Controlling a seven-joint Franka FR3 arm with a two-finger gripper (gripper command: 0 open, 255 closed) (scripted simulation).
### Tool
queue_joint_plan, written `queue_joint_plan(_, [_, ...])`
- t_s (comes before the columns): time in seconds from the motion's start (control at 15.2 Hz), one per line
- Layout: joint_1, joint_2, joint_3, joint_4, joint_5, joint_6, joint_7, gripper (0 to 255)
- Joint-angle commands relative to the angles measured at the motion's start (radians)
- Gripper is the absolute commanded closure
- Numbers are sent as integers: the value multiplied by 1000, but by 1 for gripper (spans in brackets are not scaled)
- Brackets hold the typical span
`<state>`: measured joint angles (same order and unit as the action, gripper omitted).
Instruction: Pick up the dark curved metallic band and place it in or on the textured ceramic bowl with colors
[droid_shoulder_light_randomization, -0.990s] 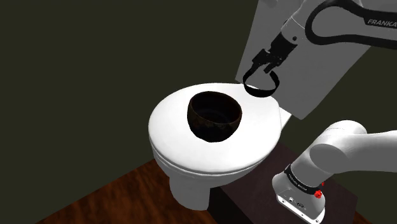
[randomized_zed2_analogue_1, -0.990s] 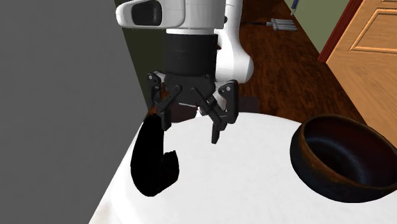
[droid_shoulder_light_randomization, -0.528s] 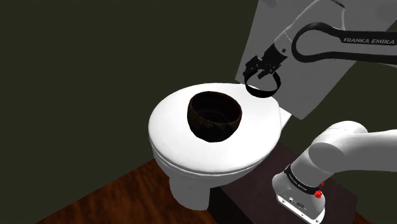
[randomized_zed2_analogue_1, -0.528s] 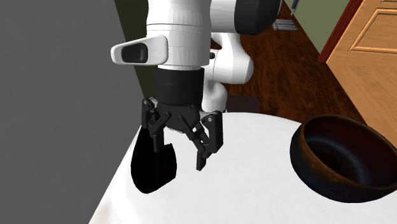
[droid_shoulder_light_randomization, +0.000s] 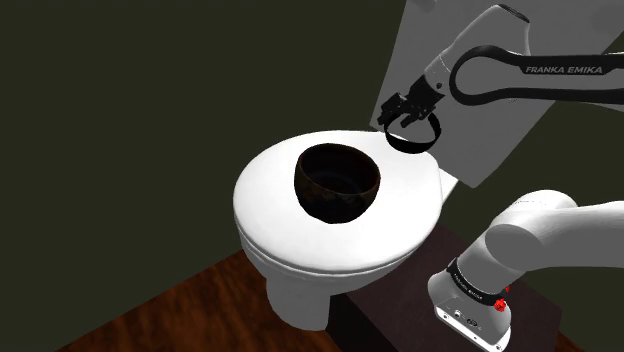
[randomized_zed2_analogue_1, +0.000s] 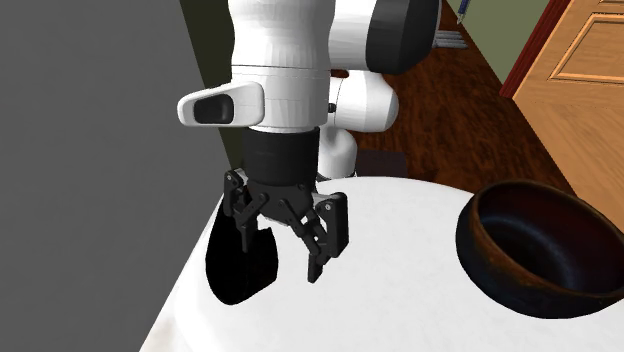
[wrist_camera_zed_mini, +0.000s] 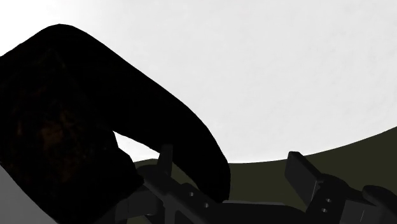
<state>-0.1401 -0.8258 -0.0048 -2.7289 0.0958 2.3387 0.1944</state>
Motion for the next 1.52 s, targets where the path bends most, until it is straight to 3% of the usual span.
queue_joint_plan(0.0, [0,0,0,0,0,0,0,0])
queue_joint_plan(0.07, [0,0,0,0,0,0,0,0])
queue_joint_plan(0.13, [0,0,0,0,0,0,0,255])
queue_joint_plan(0.73, [0,0,0,0,0,0,0,255])
queue_joint_plan(1.45, [-5,-10,1,142,-9,-152,12,255])
